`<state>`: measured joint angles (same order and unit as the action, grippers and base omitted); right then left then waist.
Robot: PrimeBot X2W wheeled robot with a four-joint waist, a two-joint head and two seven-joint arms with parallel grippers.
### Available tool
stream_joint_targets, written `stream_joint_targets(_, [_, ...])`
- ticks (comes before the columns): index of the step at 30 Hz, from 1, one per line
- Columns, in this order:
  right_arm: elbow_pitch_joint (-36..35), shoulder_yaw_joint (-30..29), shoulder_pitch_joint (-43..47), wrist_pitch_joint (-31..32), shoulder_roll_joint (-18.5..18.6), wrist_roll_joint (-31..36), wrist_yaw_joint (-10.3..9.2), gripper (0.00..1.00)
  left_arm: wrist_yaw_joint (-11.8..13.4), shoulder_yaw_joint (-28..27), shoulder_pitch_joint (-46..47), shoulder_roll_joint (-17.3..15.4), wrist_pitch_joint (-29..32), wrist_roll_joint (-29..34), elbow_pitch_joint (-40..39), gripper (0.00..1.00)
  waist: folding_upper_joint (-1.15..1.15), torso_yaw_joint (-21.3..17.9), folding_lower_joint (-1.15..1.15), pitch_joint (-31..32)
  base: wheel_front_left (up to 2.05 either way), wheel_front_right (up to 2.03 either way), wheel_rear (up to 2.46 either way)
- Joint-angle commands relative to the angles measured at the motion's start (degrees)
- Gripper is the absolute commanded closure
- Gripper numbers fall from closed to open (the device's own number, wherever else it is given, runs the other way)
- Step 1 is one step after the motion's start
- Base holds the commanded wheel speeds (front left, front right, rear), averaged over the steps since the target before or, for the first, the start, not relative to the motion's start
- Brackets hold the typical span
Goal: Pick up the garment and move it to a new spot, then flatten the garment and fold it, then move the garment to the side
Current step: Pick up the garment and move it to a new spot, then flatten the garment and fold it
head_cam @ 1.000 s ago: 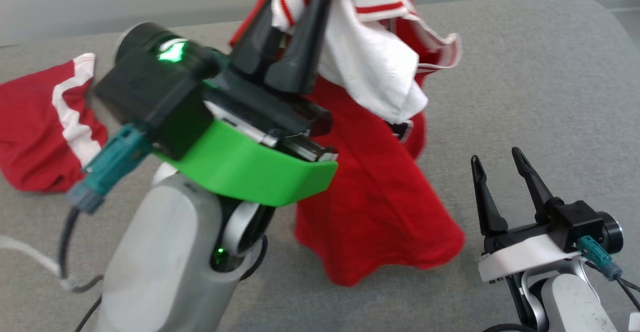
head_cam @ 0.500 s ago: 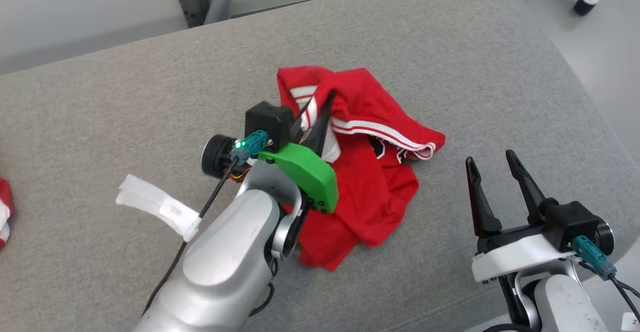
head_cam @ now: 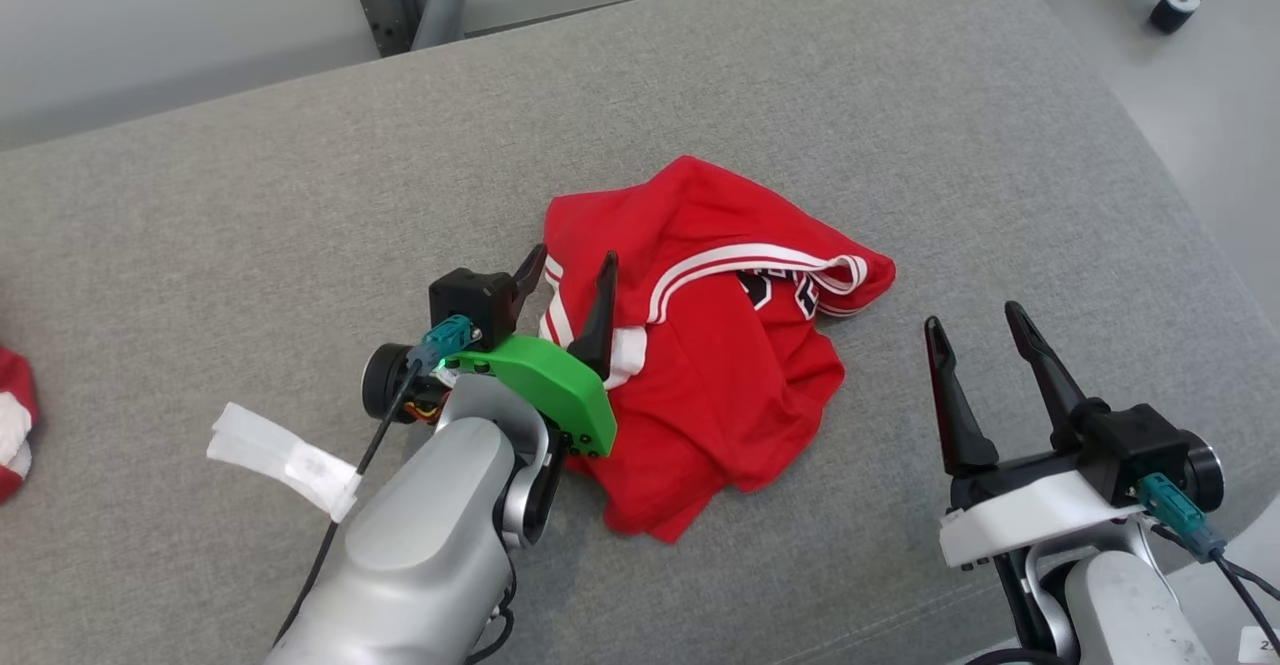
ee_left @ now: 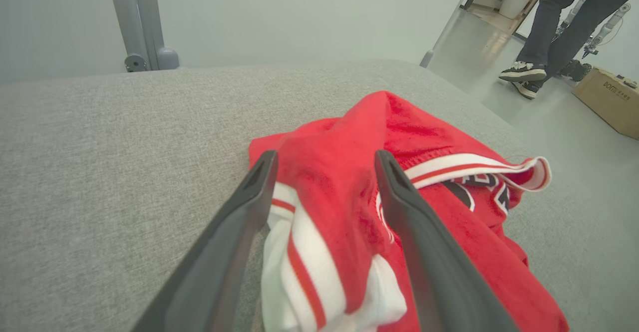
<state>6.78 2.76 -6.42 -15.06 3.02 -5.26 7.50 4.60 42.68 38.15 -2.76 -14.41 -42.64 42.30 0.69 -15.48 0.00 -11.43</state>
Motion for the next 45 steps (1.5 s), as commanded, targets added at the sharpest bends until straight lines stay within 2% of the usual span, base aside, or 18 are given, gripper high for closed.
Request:
stream_joint_targets(1, [-0.5,-0.17,0.32,-0.17,0.38,0.51,-0.02,0.0,0.76,-0.33,-0.03,-0.26,-0.49,1.18,-0.96,0.0,-0.69,1.21,0.0,1.29,0.0,0.0,0.0])
stream_joint_targets(3, [-1.2,-0.61,1.15,-0.17,0.93,0.93,-0.02,0.0,1.97,-1.8,-1.96,-0.6,-0.86,3.11,-4.3,0.0,-0.69,2.27,0.0,2.27,0.0,0.0,0.0])
stream_joint_targets(6, [-2.34,-1.16,2.59,-0.16,1.54,1.52,-0.02,0.0,3.7,-4.52,-7.05,-2.98,-0.76,8.05,-12.23,0.0,-0.69,4.15,0.0,4.13,0.0,0.0,0.0])
stream_joint_targets(11, [-4.07,-1.8,5.31,-0.16,3.22,2.28,-0.02,0.0,6.02,-8.91,-18.85,-7.31,-0.73,14.98,-24.24,0.0,-0.69,7.11,0.0,7.2,0.0,0.0,0.0])
stream_joint_targets(14, [-5.09,-3.52,7.44,-0.16,4.08,2.55,-0.02,0.0,6.83,-14.11,-27.8,-10.13,-0.73,18.91,-30.48,0.0,-0.69,9.77,0.0,8.37,0.0,0.0,0.0])
stream_joint_targets(20, [-4.55,-5.94,9.84,-0.17,4.98,2.7,-0.02,0.0,4.52,-21.59,-37.29,-10.8,-0.72,22.91,-33.47,0.0,-0.69,14.17,0.0,8.91,0.0,0.0,0.0])
stream_joint_targets(27, [-1.76,-7.32,11.27,-0.17,5.84,2.63,-0.02,0.0,1.5,-30.2,-43.14,-8.07,-0.73,26.23,-33.71,0.0,-0.69,16.8,0.0,10.31,0.0,0.0,0.0])
stream_joint_targets(28, [-1.76,-7.32,11.27,-0.17,5.84,2.63,-0.02,0.0,1.5,-30.2,-43.14,-8.07,-0.73,26.23,-33.71,0.0,-0.69,16.8,0.0,10.31,0.0,0.0,0.0])
stream_joint_targets(38, [-1.22,-7.44,11.73,-0.17,5.54,2.26,-0.02,0.0,-4.08,-38.46,-44.69,-3.62,-0.73,30.82,-34.33,0.0,-0.69,17.86,0.0,10.54,0.0,0.0,0.0])
stream_joint_targets(45, [-0.8,-7.03,11.31,-0.16,5.75,2.19,-0.02,0.0,-6.73,-42.11,-45.0,-1.62,-0.74,32.98,-33.66,0.0,-0.69,17.26,0.0,10.65,0.0,0.0,0.0])
